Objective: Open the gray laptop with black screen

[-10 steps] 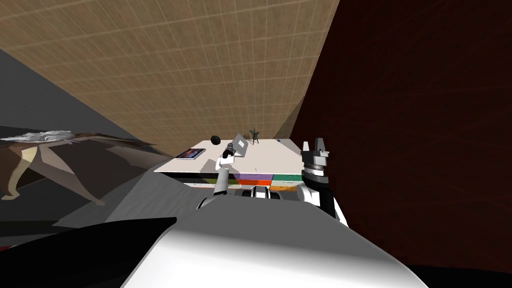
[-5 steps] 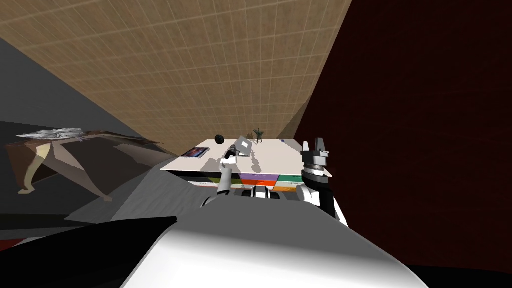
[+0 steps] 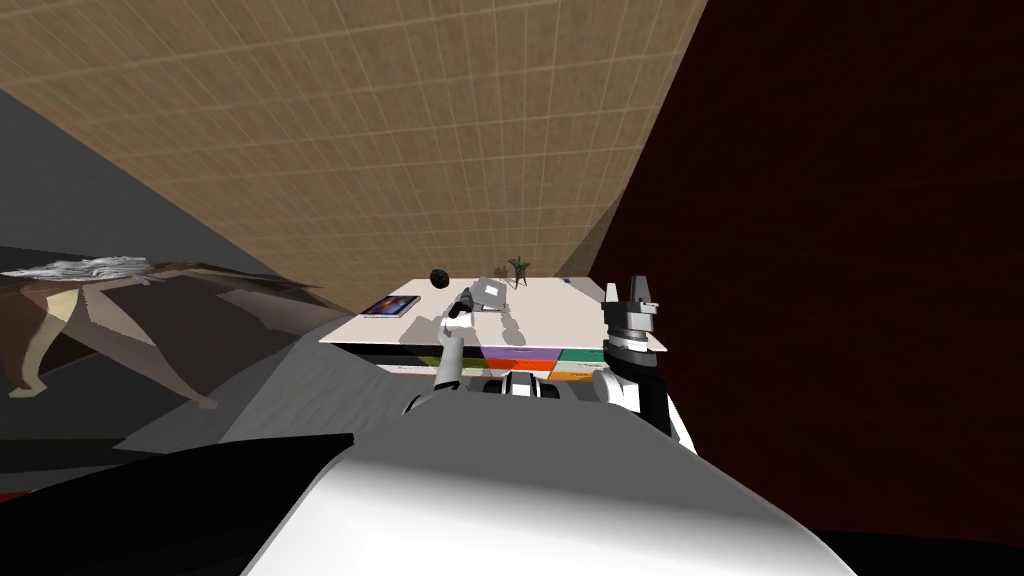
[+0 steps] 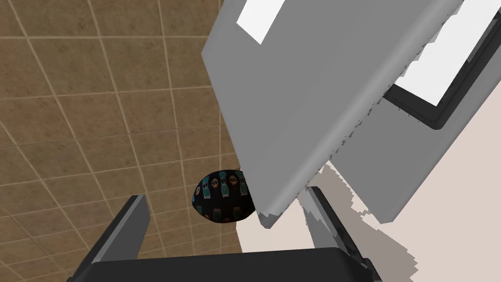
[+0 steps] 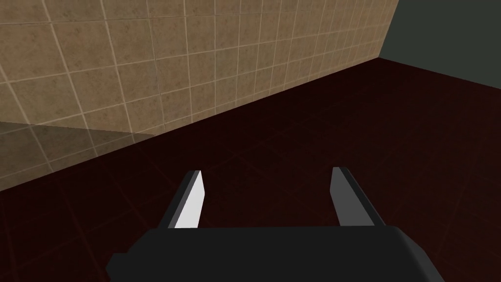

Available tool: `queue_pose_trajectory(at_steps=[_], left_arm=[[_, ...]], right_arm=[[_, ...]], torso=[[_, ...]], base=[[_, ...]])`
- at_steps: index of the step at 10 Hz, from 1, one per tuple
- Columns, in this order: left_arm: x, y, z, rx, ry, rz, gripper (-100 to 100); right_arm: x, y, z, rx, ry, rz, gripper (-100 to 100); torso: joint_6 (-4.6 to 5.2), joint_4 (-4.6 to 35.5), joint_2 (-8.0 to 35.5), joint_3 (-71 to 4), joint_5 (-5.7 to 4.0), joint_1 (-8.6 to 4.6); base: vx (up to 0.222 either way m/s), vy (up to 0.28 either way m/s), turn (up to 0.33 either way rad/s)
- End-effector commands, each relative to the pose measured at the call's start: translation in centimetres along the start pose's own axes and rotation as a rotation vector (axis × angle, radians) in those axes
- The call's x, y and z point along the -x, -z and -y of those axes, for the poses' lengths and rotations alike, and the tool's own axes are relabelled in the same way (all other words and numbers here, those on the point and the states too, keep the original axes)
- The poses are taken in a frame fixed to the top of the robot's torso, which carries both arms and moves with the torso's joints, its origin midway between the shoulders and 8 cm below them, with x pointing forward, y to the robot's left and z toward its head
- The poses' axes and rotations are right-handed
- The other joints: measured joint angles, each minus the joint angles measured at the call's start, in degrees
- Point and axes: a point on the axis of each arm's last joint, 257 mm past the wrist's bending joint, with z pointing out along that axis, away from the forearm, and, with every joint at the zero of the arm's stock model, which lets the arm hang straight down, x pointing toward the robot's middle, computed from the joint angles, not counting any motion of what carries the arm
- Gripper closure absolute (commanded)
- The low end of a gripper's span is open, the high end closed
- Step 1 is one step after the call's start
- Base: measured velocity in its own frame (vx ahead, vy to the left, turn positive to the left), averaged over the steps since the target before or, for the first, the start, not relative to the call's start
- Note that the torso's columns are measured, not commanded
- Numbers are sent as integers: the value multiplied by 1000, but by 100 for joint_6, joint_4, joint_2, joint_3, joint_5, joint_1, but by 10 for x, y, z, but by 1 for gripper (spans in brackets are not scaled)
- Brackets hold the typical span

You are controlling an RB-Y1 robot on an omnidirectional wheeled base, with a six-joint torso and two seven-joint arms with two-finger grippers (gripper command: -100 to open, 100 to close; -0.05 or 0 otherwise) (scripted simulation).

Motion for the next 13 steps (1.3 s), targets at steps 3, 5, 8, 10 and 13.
queue_pose_trajectory(at_steps=[3, 5, 8, 10, 13], left_arm=[[1, 2, 26, 2, -2, 9, -100], [2, 4, 37, 2, -1, 13, -100], [1, 4, 38, 6, -1, 14, 0], [2, 4, 37, 8, -2, 15, 0], [2, 4, 33, 15, -2, 16, 0]], right_arm=[[0, 0, 0, 0, 0, 0, 0], [0, 0, 0, 0, 0, 0, 0], [0, 0, 0, 0, 0, 0, 0], [0, 0, 0, 0, 0, 0, 0], [0, 0, 0, 0, 0, 0, 0]], torso=[[-2, 9, 7, 5, 2, 20], [-4, 5, 5, 3, 6, 27], [-2, 1, 0, 0, 5, 20], [-1, 3, -1, -1, 5, 22], [-2, 7, 6, 4, 3, 19]], base=[[-11, -5, -22], [-12, 8, -15], [-6, 5, -6], [0, 0, 0], [0, 0, 0]])
